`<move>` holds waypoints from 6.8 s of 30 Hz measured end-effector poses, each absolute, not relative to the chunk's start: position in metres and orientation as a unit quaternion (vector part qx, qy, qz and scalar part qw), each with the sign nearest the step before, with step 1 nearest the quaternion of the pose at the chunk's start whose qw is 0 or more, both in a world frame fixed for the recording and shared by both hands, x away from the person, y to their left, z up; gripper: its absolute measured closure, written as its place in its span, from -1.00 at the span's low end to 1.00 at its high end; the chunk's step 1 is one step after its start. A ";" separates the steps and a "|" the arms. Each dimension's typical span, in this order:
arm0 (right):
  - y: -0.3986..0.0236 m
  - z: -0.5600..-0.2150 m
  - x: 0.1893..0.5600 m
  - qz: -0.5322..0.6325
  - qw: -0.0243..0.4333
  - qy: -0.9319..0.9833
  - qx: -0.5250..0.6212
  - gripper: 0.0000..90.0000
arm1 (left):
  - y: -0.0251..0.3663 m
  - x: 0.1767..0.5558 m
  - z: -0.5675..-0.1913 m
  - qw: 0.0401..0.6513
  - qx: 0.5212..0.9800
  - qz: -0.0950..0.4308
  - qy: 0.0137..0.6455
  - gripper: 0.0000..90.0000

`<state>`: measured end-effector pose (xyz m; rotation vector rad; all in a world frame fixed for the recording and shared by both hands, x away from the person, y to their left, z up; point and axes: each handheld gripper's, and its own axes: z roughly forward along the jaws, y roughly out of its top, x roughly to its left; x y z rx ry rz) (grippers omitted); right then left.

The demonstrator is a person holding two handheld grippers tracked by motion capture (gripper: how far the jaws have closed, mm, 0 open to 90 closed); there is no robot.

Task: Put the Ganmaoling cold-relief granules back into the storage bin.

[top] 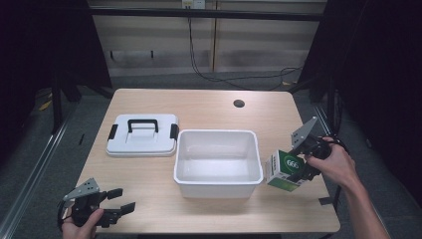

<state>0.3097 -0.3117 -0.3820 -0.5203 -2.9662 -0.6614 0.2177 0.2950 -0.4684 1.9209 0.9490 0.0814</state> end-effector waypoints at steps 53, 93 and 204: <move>-0.311 -0.302 0.304 -0.280 -0.028 -0.945 -0.168 -0.67 | 0.295 0.218 -0.468 0.480 0.786 0.037 0.388 -0.53; -0.212 -0.267 0.333 -0.248 -0.042 -0.961 -0.114 -0.67 | 0.296 0.218 -0.469 0.480 0.786 0.034 0.387 -0.53; -0.126 -0.415 0.368 0.004 0.020 -0.997 -0.075 -0.71 | 0.295 0.217 -0.469 0.481 0.786 0.031 0.386 -0.53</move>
